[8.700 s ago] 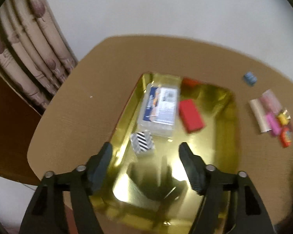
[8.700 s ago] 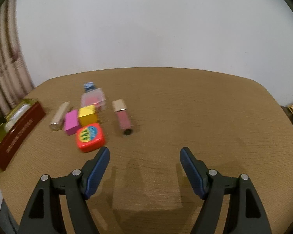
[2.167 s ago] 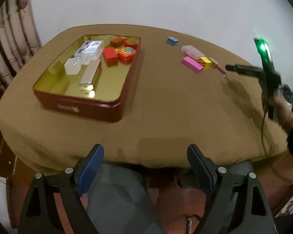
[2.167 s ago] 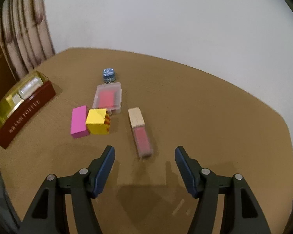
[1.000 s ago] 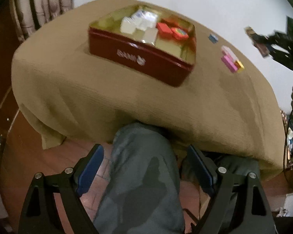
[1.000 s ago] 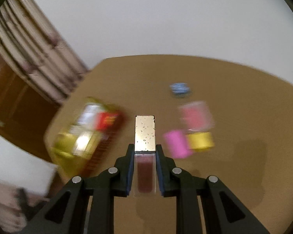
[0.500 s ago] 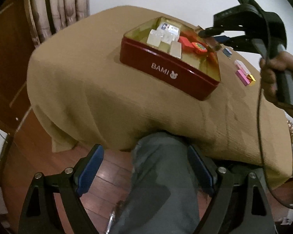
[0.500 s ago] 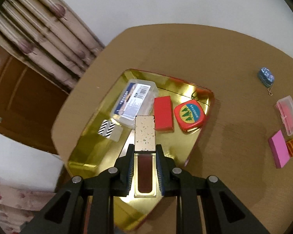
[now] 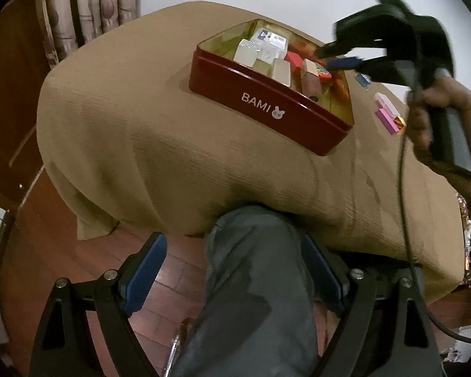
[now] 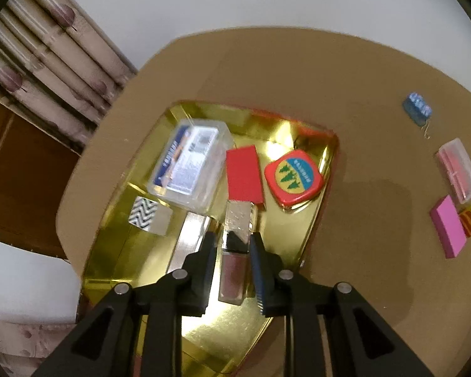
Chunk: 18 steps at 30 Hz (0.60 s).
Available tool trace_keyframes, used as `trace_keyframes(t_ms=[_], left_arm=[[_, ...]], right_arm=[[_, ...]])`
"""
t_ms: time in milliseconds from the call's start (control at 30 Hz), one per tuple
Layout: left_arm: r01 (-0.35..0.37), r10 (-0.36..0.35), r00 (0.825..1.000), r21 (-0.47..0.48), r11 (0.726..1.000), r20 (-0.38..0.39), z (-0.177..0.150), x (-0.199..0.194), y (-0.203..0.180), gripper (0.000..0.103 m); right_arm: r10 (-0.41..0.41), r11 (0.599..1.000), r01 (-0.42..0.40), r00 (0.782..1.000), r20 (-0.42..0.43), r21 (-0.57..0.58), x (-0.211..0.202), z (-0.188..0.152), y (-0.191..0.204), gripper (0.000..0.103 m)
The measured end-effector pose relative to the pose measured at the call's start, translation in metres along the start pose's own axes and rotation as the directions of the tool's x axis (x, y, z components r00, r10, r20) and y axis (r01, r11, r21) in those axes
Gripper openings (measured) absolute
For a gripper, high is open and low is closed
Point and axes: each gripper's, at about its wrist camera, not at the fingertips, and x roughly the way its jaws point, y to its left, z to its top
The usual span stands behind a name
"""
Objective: Organize rigid objects
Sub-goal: 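Lower the lip gloss into the tin and open the right gripper, then move the left gripper toward the pink eraser and yellow cube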
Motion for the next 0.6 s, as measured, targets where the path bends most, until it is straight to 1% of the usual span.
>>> trace_keyframes(t_ms=[33, 67, 133, 200, 233, 267, 300, 333, 400, 433, 467, 533, 600], left_arm=[[-0.004, 0.004, 1.000, 0.005, 1.000, 0.008, 0.000, -0.001, -0.001, 0.084], [-0.011, 0.010, 1.000, 0.010, 1.000, 0.014, -0.001, -0.001, -0.002, 0.084], [-0.020, 0.019, 1.000, 0.022, 1.000, 0.025, -0.001, -0.002, -0.006, 0.084], [-0.027, 0.026, 0.999, 0.042, 0.999, 0.036, -0.003, -0.004, -0.010, 0.084], [-0.030, 0.028, 0.999, 0.050, 0.998, 0.036, -0.004, -0.004, -0.011, 0.084], [-0.032, 0.030, 0.999, 0.061, 0.998, 0.032, -0.005, -0.003, -0.014, 0.084], [-0.032, 0.030, 0.999, 0.075, 0.997, 0.026, -0.006, -0.002, -0.018, 0.084], [-0.032, 0.030, 0.999, 0.087, 0.996, 0.025, -0.008, -0.002, -0.022, 0.084], [-0.037, 0.034, 0.999, 0.114, 0.993, 0.028, -0.009, -0.003, -0.030, 0.084], [-0.038, 0.034, 0.999, 0.127, 0.991, 0.029, -0.010, -0.004, -0.034, 0.084], [-0.037, 0.033, 0.999, 0.145, 0.989, 0.031, -0.010, -0.005, -0.040, 0.084], [-0.035, 0.029, 0.999, 0.182, 0.983, 0.036, -0.009, -0.007, -0.052, 0.084], [-0.031, 0.022, 0.999, 0.225, 0.974, 0.042, -0.004, -0.010, -0.069, 0.084]], right_arm=[[0.012, 1.000, -0.012, 1.000, 0.029, -0.001, -0.011, -0.002, -0.003, 0.022], [0.018, 1.000, -0.018, 0.997, 0.076, -0.003, -0.025, -0.006, -0.009, 0.022], [0.046, 0.999, -0.045, 0.981, 0.188, -0.007, -0.058, -0.018, -0.028, 0.027], [-0.009, 1.000, 0.010, 0.962, 0.272, -0.001, -0.081, -0.034, -0.050, 0.042], [-0.055, 0.998, 0.055, 0.947, 0.317, 0.008, -0.093, -0.044, -0.068, 0.043], [-0.111, 0.994, 0.111, 0.926, 0.361, 0.023, -0.105, -0.056, -0.090, 0.045], [-0.161, 0.986, 0.160, 0.910, 0.382, 0.036, -0.112, -0.064, -0.108, 0.045], [-0.227, 0.973, 0.224, 0.892, 0.391, 0.055, -0.117, -0.072, -0.128, 0.045], [-0.362, 0.931, 0.352, 0.855, 0.370, 0.098, -0.122, -0.090, -0.176, 0.045], [-0.404, 0.913, 0.392, 0.841, 0.360, 0.111, -0.124, -0.096, -0.193, 0.045], [-0.458, 0.887, 0.443, 0.819, 0.346, 0.126, -0.125, -0.104, -0.214, 0.045], [-0.535, 0.844, 0.513, 0.784, 0.315, 0.159, -0.128, -0.118, -0.250, 0.045], [-0.569, 0.822, 0.538, 0.765, 0.302, 0.187, -0.131, -0.126, -0.274, 0.045]])
